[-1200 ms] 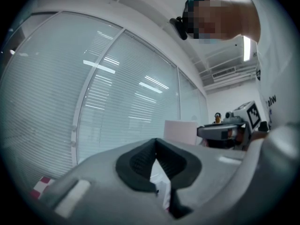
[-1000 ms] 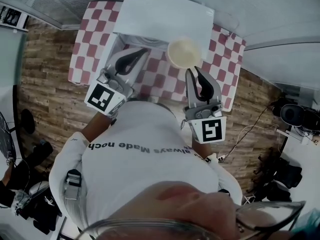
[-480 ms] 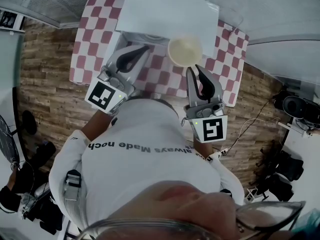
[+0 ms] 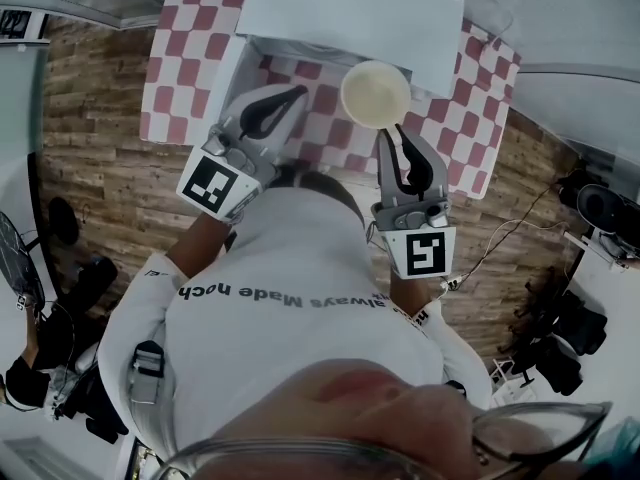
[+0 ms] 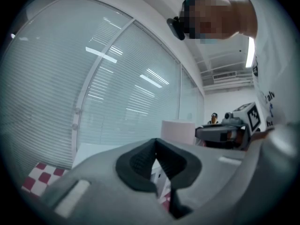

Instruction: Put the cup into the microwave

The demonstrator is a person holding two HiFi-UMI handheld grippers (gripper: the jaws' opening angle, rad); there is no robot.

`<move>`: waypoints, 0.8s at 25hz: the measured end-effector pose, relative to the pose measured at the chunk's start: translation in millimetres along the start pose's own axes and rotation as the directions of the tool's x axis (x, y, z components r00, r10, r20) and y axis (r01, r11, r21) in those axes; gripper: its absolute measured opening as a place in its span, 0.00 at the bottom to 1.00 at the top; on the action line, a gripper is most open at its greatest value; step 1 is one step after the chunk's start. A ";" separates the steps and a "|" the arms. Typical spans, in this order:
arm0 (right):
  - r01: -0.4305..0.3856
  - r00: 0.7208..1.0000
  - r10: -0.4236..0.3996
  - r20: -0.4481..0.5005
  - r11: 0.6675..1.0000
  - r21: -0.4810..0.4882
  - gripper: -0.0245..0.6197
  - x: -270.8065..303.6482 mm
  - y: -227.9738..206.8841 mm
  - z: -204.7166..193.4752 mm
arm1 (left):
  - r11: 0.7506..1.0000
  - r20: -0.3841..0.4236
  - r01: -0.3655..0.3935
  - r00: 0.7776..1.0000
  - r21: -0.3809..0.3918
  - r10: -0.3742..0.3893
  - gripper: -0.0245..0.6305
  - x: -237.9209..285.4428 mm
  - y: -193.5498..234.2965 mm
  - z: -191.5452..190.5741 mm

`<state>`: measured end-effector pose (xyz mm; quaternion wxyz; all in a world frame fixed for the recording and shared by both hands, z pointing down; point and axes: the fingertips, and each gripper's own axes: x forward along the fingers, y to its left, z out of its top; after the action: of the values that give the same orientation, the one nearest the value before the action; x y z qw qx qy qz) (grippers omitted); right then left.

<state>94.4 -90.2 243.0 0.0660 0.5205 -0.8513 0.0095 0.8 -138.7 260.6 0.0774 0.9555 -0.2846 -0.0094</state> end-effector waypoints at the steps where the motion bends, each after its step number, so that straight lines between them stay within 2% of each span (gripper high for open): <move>1: -0.001 1.000 0.001 0.001 1.000 0.000 0.10 1.2 0.8 -4.3 | 1.000 -0.003 0.000 1.000 -0.003 0.000 0.04 0.2 0.8 -4.8; 20: -0.012 0.998 0.012 -0.059 1.000 0.007 0.10 31.6 14.9 -107.4 | 0.999 -0.027 -0.033 0.999 -0.034 0.032 0.04 8.8 30.7 -93.8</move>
<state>77.9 -102.3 354.1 0.0896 0.5152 -0.8519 0.0280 -2.7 -155.5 358.2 0.0976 0.9493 -0.2987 -0.0002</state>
